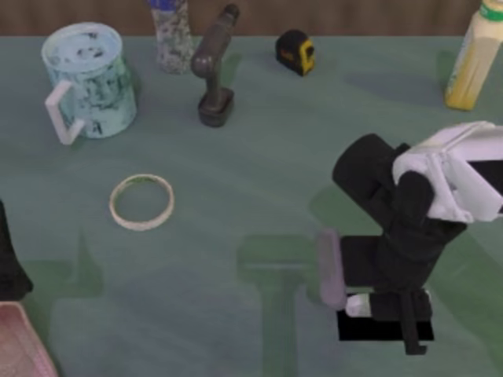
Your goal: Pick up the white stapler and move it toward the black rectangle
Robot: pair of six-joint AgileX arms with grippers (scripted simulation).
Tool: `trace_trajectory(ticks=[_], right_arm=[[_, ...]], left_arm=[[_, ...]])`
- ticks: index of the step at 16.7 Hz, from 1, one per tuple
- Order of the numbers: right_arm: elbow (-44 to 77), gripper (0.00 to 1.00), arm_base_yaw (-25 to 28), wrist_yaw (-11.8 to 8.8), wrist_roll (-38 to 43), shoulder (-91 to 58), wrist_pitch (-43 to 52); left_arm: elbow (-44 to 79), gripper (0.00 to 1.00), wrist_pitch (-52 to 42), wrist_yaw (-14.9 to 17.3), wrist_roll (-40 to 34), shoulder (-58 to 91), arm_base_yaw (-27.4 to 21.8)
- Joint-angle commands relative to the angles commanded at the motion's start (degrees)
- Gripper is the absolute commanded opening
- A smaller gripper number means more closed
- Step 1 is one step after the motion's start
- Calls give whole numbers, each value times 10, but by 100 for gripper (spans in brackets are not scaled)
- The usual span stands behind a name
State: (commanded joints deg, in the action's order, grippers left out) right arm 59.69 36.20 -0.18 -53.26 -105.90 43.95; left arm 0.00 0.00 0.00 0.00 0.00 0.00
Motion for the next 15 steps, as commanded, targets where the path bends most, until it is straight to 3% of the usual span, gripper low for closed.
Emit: trace_trajectory(ticks=[2,15], right_arm=[[0,0,0,0,0,0,0],[0,98,0,0,0,0,0]], left_arm=[[0,100,0,0,0,0,0],[0,100,0,0,0,0,0]])
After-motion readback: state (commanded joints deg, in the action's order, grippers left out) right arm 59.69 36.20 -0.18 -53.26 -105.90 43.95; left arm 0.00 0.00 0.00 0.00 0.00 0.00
